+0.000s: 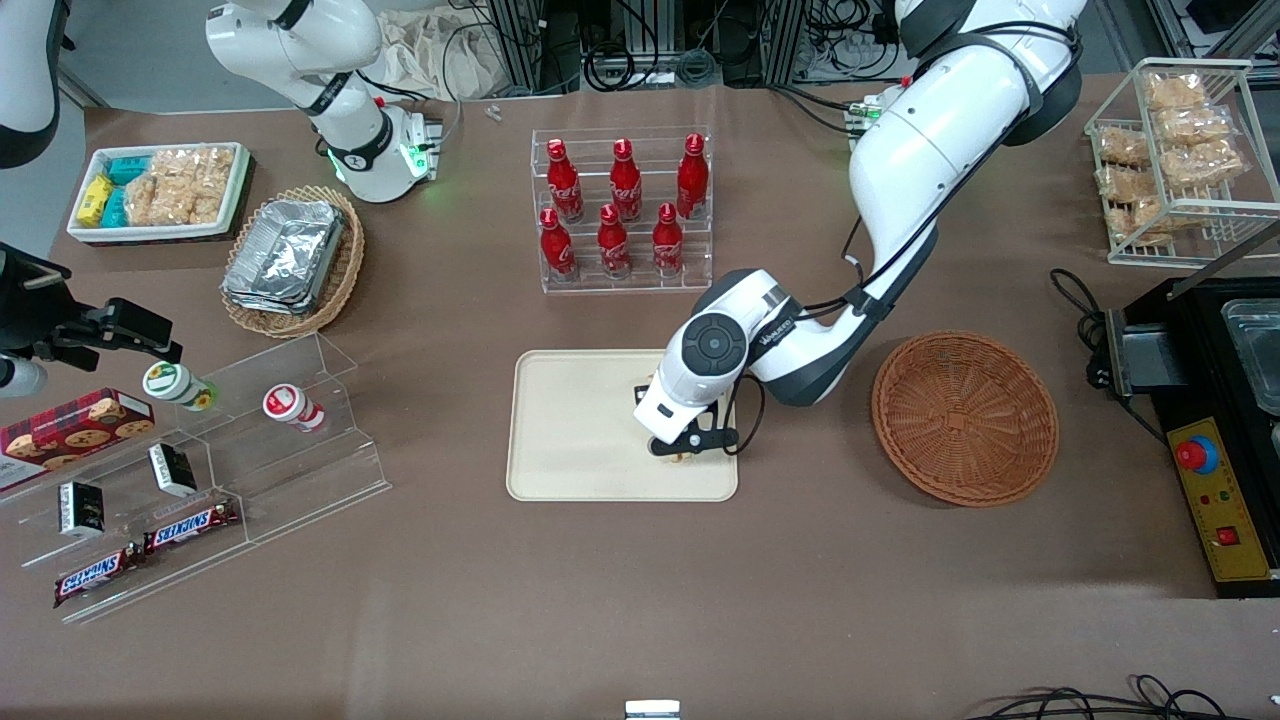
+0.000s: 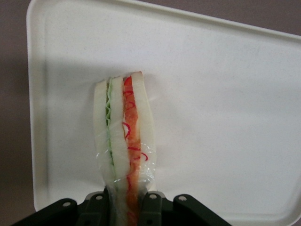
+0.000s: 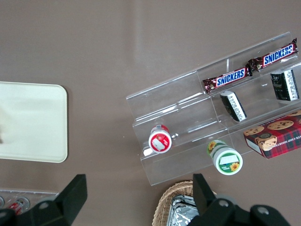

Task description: Place sandwich from basket to tray

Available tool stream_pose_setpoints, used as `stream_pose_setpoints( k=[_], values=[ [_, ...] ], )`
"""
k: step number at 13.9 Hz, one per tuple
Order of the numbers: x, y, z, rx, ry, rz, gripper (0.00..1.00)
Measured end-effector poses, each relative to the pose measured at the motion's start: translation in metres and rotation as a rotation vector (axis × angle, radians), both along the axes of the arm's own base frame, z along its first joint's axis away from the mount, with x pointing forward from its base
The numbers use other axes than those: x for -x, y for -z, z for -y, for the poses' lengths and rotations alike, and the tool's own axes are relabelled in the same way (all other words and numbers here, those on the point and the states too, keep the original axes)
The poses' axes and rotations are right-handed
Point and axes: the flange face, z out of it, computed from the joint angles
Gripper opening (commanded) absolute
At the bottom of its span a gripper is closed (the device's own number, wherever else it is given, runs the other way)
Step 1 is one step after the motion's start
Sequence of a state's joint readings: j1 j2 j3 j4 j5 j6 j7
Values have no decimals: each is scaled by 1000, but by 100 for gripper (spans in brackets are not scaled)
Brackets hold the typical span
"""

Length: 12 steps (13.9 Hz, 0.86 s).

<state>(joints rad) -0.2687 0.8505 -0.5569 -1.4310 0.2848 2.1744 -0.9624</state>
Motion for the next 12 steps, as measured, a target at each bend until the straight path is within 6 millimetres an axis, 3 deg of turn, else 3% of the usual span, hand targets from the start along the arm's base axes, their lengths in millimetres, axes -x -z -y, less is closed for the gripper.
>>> stream_pose_setpoints(
  k=[4,7,8,12],
  values=[
    [1,11,0,-12,14,4,0],
    [1,11,1,-14,18,8,57],
    [1,11,1,-15,19,11,97],
    [-9,-1,-1,-6,9,35,100]
  ],
)
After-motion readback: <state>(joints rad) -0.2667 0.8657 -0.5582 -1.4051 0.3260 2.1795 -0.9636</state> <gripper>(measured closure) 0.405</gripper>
